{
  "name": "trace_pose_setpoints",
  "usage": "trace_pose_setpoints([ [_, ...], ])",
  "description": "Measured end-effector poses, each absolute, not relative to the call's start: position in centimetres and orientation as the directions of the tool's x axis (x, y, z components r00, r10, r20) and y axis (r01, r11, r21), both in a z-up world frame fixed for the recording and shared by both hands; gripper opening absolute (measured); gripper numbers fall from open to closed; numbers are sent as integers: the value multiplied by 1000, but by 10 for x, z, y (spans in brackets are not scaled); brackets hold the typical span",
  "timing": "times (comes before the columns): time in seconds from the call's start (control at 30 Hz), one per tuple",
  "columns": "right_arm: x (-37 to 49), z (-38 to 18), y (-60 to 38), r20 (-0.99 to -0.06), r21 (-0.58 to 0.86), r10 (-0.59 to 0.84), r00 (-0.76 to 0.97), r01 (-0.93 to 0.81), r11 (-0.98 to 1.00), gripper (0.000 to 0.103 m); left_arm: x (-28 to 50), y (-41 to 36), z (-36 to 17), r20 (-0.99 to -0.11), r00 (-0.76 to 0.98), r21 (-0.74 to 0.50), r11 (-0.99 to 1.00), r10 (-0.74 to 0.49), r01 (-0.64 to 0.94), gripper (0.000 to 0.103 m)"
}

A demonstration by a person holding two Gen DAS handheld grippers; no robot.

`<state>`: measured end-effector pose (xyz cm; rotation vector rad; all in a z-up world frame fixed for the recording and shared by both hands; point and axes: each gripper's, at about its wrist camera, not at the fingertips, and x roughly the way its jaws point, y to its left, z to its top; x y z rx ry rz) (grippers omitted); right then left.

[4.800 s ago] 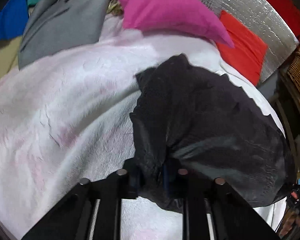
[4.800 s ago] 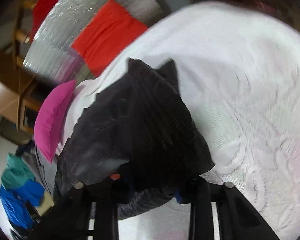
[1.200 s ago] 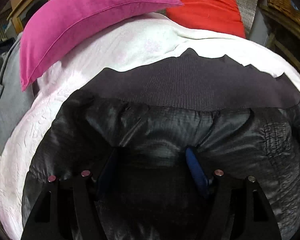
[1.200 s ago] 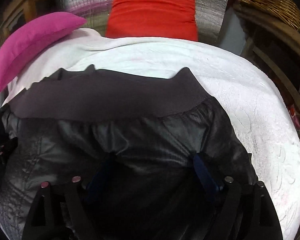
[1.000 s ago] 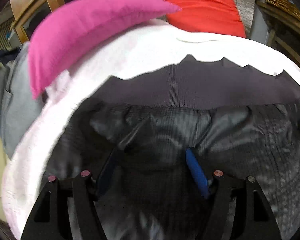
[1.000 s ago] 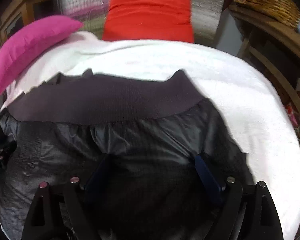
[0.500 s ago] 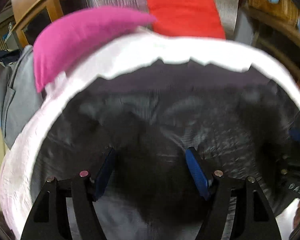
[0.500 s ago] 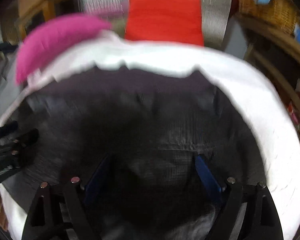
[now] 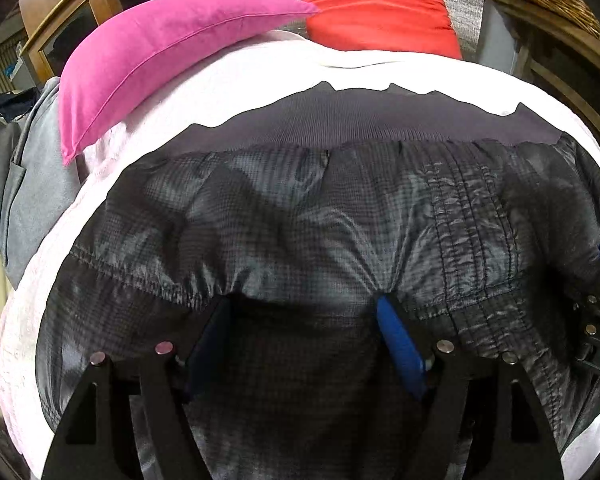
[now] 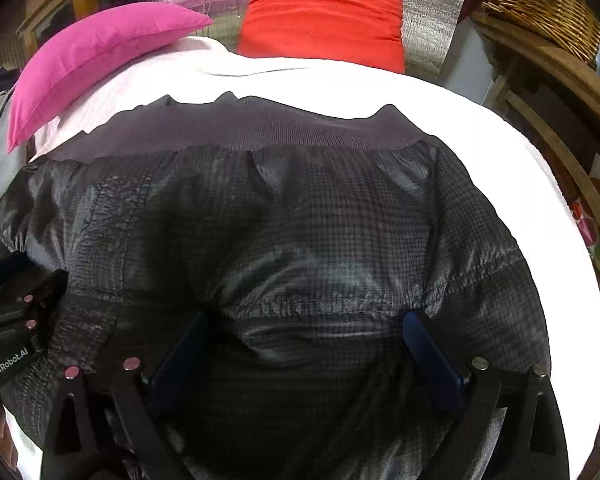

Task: Fold large clothes
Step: 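Lower the folded black jacket bundle onto the bed with both grippers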

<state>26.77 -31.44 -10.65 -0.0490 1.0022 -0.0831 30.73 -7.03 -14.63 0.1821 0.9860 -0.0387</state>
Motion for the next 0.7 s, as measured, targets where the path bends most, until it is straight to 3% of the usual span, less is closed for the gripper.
trace_pose_setpoints([
  [0.13,272,-97,-321,-839,-23,-36,543,30,999,99,302,-63,-132,-840,542,89,985,-5,147,77],
  [0.23,244,-68,-351,-788,68,8,616,74,995,98,284,-28,-101,-782,620,44,985,-69,166,77],
  [0.37,206,-55,-413,-760,143,-10,650,182,973,98,268,55,-84,-754,657,1,1000,-17,27,77],
  [0.47,188,-75,-463,-788,243,29,615,266,933,96,264,112,-101,-797,604,-80,992,-7,-94,77],
  [0.57,180,-96,-489,-774,407,174,609,268,873,85,259,132,-116,-819,571,-158,980,-60,-124,77],
  [0.67,185,-98,-483,-770,414,210,603,221,883,67,255,121,-122,-820,567,-143,987,-78,-71,77],
  [0.7,189,-101,-479,-790,391,205,577,217,895,56,255,114,-125,-825,563,-101,993,-51,-58,75],
])
